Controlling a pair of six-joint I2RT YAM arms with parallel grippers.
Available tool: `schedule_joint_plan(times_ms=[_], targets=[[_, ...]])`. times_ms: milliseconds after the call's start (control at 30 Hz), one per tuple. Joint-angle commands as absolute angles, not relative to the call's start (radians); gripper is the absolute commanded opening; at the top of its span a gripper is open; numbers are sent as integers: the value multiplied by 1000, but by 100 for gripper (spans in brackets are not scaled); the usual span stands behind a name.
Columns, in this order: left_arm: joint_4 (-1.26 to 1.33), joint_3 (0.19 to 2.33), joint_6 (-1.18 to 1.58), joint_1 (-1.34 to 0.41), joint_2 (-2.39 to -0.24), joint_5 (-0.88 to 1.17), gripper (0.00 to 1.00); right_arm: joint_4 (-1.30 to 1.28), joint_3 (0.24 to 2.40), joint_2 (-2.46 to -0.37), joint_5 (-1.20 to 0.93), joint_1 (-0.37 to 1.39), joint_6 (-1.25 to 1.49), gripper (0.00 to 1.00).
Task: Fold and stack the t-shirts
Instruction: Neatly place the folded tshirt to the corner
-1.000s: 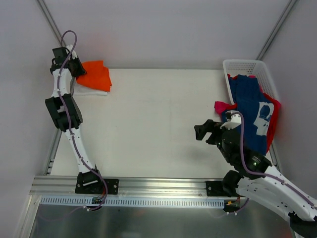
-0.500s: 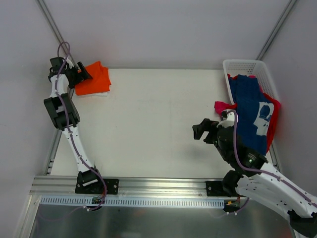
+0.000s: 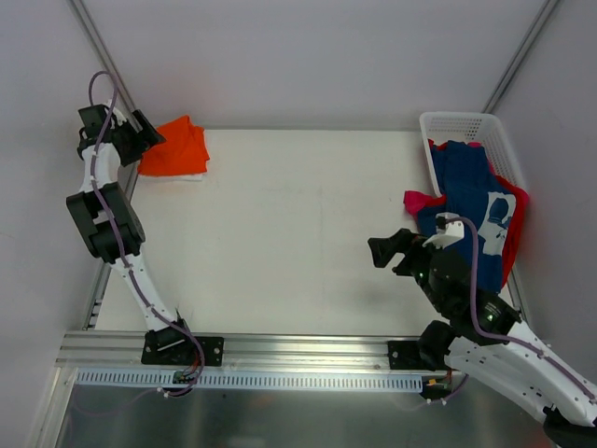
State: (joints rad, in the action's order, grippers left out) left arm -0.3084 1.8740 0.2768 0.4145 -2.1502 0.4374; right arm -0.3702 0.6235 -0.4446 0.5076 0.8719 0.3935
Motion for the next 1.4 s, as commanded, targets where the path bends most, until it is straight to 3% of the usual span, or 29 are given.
schedule_joint_plan(times_ms=[0, 167, 300, 567, 833, 1067, 1367], targets=[[-218, 1737, 291, 428, -1958, 341, 99, -451, 650, -400, 508, 868, 416, 100], [-204, 1527, 288, 425, -1705, 10, 99, -515, 684, -367, 486, 868, 436, 99], [-209, 1402, 354, 423, -1541, -132, 99, -522, 681, -348, 431, 868, 463, 99], [-285, 1200, 457, 391, -1258, 99, 99, -523, 686, -376, 385, 871, 465, 99], [-374, 1040, 330, 358, -936, 478, 99, -635, 846, -671, 265, 874, 255, 99], [-437, 910, 213, 170, -589, 161, 99, -772, 972, -810, 388, 934, 158, 100], [-453, 853, 167, 35, -502, 117, 99, -714, 894, -759, 450, 963, 182, 99]])
